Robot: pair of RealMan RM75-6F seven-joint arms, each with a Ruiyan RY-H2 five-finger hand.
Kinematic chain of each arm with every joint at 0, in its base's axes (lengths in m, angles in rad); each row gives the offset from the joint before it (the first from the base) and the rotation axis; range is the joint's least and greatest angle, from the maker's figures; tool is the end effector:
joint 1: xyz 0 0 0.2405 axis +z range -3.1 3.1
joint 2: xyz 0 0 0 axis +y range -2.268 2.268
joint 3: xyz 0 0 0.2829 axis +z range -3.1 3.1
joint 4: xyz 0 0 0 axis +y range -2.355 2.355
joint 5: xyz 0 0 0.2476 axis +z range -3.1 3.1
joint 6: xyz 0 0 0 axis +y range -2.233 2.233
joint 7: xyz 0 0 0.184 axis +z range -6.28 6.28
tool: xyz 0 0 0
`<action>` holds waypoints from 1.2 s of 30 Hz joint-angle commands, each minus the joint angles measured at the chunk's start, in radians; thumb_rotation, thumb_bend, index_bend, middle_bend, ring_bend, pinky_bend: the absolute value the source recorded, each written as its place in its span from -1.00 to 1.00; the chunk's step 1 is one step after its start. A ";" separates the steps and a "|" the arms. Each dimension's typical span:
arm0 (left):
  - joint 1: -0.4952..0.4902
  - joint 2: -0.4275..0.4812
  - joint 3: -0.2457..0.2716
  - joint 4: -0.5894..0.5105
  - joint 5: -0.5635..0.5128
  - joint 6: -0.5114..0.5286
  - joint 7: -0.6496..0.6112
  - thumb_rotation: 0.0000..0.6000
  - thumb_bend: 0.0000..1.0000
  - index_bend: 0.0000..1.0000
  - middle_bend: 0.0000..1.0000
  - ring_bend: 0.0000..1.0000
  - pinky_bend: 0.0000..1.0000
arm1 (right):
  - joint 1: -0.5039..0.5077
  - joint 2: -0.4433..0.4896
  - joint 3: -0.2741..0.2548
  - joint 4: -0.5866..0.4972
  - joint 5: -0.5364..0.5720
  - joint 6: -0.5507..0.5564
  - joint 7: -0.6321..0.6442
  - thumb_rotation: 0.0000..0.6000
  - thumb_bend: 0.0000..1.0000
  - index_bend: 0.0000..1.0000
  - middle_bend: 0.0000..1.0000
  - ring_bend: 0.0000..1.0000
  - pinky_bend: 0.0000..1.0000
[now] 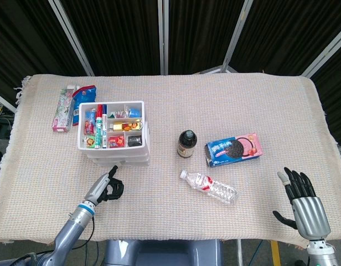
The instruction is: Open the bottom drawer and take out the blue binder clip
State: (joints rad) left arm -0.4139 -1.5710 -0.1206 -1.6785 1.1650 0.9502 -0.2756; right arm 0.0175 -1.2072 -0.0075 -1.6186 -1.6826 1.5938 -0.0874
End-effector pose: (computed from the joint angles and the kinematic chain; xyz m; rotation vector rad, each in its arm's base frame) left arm -0.2056 0.2866 -0.0993 -1.3799 -1.9472 -1.1748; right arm -0.3177 -0.1866 0.1021 1.4612 -0.8387 0.9988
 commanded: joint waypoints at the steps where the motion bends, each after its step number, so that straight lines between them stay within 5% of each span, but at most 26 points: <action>1: -0.006 -0.008 -0.007 0.009 -0.013 -0.005 0.005 1.00 0.28 -1.00 0.51 0.49 0.13 | 0.000 -0.001 0.000 0.000 0.000 -0.001 0.000 1.00 -1.00 -1.00 -1.00 -1.00 -1.00; 36: -0.005 -0.038 -0.033 0.088 0.101 -0.065 -0.334 1.00 0.31 -1.00 0.51 0.49 0.13 | 0.000 -0.006 -0.002 0.000 -0.001 -0.008 -0.016 1.00 -1.00 -1.00 -1.00 -1.00 -1.00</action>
State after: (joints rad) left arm -0.4178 -1.6079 -0.1534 -1.5924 1.2648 0.8861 -0.6072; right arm 0.0174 -1.2132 -0.0092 -1.6185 -1.6832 1.5865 -0.1035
